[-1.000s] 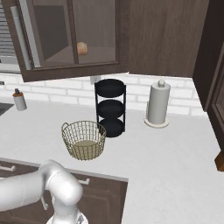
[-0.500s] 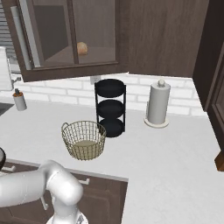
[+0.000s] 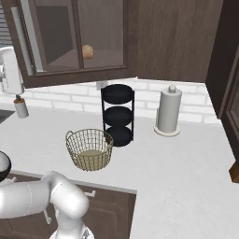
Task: Open the cabinet, pick up the bread from the cabinet and place it in the basket. Then move the basket to the dining counter.
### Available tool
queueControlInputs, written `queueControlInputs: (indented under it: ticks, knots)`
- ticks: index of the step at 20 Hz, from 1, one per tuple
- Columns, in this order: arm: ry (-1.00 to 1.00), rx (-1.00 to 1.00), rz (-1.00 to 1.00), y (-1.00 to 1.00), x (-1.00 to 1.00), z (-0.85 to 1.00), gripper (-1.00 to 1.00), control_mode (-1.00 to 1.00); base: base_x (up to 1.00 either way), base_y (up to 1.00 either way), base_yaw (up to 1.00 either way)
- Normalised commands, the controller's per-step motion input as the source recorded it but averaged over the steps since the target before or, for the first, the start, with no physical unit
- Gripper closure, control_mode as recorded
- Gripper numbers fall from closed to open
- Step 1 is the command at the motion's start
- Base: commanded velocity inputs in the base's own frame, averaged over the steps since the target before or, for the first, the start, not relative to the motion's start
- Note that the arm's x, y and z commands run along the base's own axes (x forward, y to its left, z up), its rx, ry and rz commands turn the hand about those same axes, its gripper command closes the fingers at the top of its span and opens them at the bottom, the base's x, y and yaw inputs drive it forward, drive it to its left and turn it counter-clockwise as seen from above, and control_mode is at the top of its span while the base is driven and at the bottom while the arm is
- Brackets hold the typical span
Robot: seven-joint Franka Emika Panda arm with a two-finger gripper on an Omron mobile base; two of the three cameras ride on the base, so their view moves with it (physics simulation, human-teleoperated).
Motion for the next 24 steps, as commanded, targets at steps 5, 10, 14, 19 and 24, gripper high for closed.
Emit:
queueControlInputs:
  ticks: [5, 10, 14, 19, 24]
  knots:
    - [-0.21, 0.00, -0.13, -0.69, -0.79, 0.32, -1.00, -1.00, 0.00, 0.00, 0.00]
    - [-0.24, 0.00, -0.15, -0.93, -0.95, 0.36, -1.00, -1.00, 0.00, 0.00, 0.00]
    - [-0.21, 0.00, -0.06, -1.00, -0.69, 0.26, -1.00, -1.00, 0.00, 0.00, 0.00]
    - [-0.22, 0.05, 0.00, -1.00, -0.87, 0.04, -1.00, -1.00, 0.00, 0.00, 0.00]
    - [-0.18, 0.06, 0.06, -1.00, -0.70, 0.08, -1.00, -1.00, 0.00, 0.00, 0.00]
